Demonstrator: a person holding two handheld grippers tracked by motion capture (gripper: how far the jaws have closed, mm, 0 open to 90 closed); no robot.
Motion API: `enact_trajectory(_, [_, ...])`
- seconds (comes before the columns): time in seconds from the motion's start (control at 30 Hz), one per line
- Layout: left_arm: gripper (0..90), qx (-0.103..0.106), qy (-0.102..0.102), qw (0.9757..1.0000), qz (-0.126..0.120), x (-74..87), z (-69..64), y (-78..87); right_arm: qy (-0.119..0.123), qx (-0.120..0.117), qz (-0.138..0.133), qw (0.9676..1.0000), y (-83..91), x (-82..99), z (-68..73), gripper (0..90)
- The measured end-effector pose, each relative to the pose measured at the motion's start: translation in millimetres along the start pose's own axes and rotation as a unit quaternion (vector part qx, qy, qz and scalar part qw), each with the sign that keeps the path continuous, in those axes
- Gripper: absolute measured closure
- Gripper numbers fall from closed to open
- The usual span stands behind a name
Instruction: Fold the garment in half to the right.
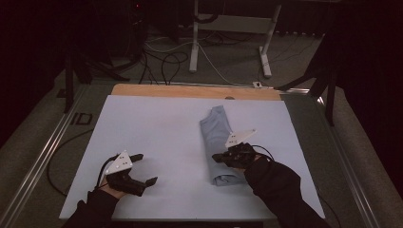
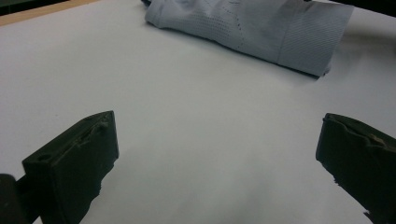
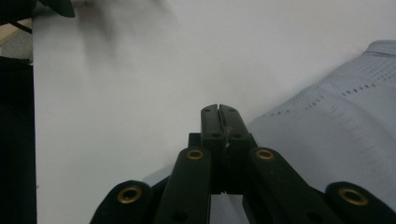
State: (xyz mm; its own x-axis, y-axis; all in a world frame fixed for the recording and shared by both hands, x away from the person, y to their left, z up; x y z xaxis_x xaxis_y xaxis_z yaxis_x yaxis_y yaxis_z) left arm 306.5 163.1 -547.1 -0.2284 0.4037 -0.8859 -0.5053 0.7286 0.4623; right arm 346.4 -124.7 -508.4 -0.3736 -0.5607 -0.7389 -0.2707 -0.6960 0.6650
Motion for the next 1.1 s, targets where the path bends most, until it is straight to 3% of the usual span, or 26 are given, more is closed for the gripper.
enact_trajectory(0.2, [0.0,0.003,0.001,1.0000,0.003,1.1,0.0,-1.6,0.003,-0.004,0.018,0.9998,-8.7,14.3,-4.0,90.0])
enact_trajectory(0.33, [0.0,0.003,0.001,1.0000,0.003,1.1,-0.1,-1.4,-0.014,-0.020,0.034,0.9991,-23.5,28.4,-0.5,90.0])
enact_trajectory(0.4, [0.0,0.003,0.002,1.0000,0.002,1.0,0.0,-1.5,-0.005,-0.024,0.037,0.9990,-27.7,32.7,0.3,90.0])
enact_trajectory(0.53, [0.0,0.004,-0.001,1.0000,0.004,1.1,-1.1,-1.8,-0.007,-0.029,0.048,0.9984,-33.9,41.3,3.0,90.0])
enact_trajectory(0.87, [0.0,0.005,-0.001,1.0000,0.005,1.1,-2.0,-2.3,-0.021,-0.037,0.059,0.9974,-41.1,53.9,9.8,90.0])
enact_trajectory(1.1, [0.0,0.004,-0.001,1.0000,0.004,0.8,-1.5,-1.7,-0.009,-0.049,0.065,0.9967,-44.4,59.2,19.8,90.0])
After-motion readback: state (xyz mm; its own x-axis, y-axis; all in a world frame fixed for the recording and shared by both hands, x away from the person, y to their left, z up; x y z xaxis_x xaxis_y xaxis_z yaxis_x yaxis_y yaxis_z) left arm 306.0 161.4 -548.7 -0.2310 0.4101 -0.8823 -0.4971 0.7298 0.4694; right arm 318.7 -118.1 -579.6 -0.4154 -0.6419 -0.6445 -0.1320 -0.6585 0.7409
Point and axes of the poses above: each handheld gripper's, and its own axes: y roughly backward along the jaws, x roughly out of its underside, z roughly to its left, the point moved 7 cm from there along -y, roughly forward along the jaws, and after that the axes turned 5 degrees about -y, right-handed, at the moved point
